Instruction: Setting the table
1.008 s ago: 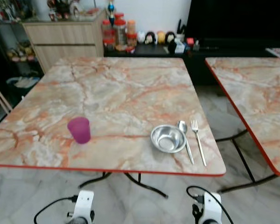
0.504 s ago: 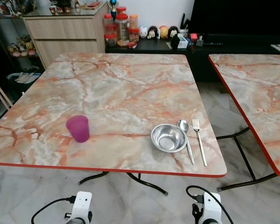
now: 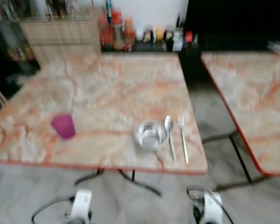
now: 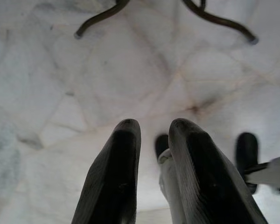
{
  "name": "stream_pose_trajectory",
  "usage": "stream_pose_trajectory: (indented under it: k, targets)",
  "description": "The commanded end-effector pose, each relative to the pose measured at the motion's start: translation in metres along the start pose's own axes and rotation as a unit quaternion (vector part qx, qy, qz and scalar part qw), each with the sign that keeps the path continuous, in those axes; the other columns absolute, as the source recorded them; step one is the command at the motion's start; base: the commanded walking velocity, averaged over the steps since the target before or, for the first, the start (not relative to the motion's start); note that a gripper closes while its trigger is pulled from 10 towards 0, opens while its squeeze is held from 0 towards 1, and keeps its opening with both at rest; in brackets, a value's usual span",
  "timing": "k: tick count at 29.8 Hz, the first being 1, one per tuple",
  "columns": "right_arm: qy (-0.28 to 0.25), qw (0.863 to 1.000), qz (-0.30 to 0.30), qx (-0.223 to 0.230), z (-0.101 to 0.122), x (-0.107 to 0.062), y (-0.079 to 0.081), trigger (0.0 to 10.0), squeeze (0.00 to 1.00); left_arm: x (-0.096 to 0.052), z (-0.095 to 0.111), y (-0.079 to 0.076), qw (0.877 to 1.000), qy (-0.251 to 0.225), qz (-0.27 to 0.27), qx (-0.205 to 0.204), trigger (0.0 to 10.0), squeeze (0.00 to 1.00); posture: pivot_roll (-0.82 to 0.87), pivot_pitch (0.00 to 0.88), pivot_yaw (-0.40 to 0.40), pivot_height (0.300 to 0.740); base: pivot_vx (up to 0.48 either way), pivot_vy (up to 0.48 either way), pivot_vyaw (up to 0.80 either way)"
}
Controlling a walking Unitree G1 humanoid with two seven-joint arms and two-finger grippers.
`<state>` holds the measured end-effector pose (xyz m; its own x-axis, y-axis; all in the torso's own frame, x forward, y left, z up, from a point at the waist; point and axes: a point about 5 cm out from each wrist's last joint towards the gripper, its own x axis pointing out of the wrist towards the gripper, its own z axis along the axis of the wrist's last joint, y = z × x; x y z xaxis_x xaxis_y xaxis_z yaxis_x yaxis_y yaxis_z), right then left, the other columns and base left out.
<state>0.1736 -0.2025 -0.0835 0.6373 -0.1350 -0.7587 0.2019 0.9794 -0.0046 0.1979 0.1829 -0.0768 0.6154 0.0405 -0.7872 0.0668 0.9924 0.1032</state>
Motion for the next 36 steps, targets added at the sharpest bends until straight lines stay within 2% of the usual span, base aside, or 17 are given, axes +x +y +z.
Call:
stream_pose_trajectory:
  k: [1, 6, 13, 14, 18, 19, 29, 36]
  targets:
    - [-0.001, 1.0, 0.009, 0.002, 0.002, 0.001, 0.007, 10.0, 0.0, -0.001, -0.002, 0.009, 1.0, 0.005, 0.013, 0.008, 10.0, 0.0, 0.02, 0.0, -0.012, 0.74, 0.0, -0.277, 0.0]
    - [0.001, 1.0, 0.01, 0.001, 0.0, 0.001, 0.009, 10.0, 0.0, -0.001, -0.002, 0.01, 1.0, 0.005, 0.014, 0.008, 10.0, 0.0, 0.02, 0.0, -0.011, 0.74, 0.0, -0.278, 0.0]
    - [0.002, 1.0, 0.009, 0.001, 0.0, 0.001, 0.009, 10.0, 0.0, -0.001, 0.003, 0.013, 1.0, -0.008, 0.017, 0.002, 10.0, 0.0, 0.03, 0.0, -0.011, 0.74, 0.0, 0.0, 0.0]
    - [0.002, 1.0, 0.009, 0.001, 0.0, 0.001, 0.009, 10.0, 0.0, 0.0, 0.009, 0.014, 0.999, -0.027, 0.017, -0.007, 10.0, 0.0, 0.03, 0.0, -0.012, 0.74, 0.0, 0.0, 0.0]
    - [0.001, 1.0, 0.01, 0.002, 0.001, 0.001, 0.009, 10.0, 0.0, 0.0, 0.018, 0.018, 0.998, -0.052, 0.032, -0.011, 10.0, 0.0, 0.03, 0.0, -0.01, 0.74, 0.0, 0.0, 0.0]
    - [0.0, 1.0, 0.01, 0.002, 0.001, 0.001, 0.009, 10.0, 0.0, 0.0, 0.021, 0.022, 0.996, -0.065, 0.043, -0.03, 10.0, 0.0, 0.03, 0.0, -0.009, 0.74, 0.0, 0.0, 0.0]
    - [0.004, 1.0, 0.011, 0.003, -0.003, 0.0, 0.011, 10.0, 0.0, -0.007, 0.011, 0.033, 0.992, -0.101, 0.058, -0.055, 10.0, 0.0, 0.03, 0.0, -0.002, 0.74, 0.0, 0.0, 0.0]
    - [0.006, 1.0, 0.011, 0.001, -0.005, -0.001, 0.009, 10.0, 0.0, -0.016, 0.015, 0.037, 0.979, -0.176, 0.075, -0.076, 10.0, 0.0, 0.05, 0.0, -0.006, 0.74, 0.0, 0.0, 0.0]
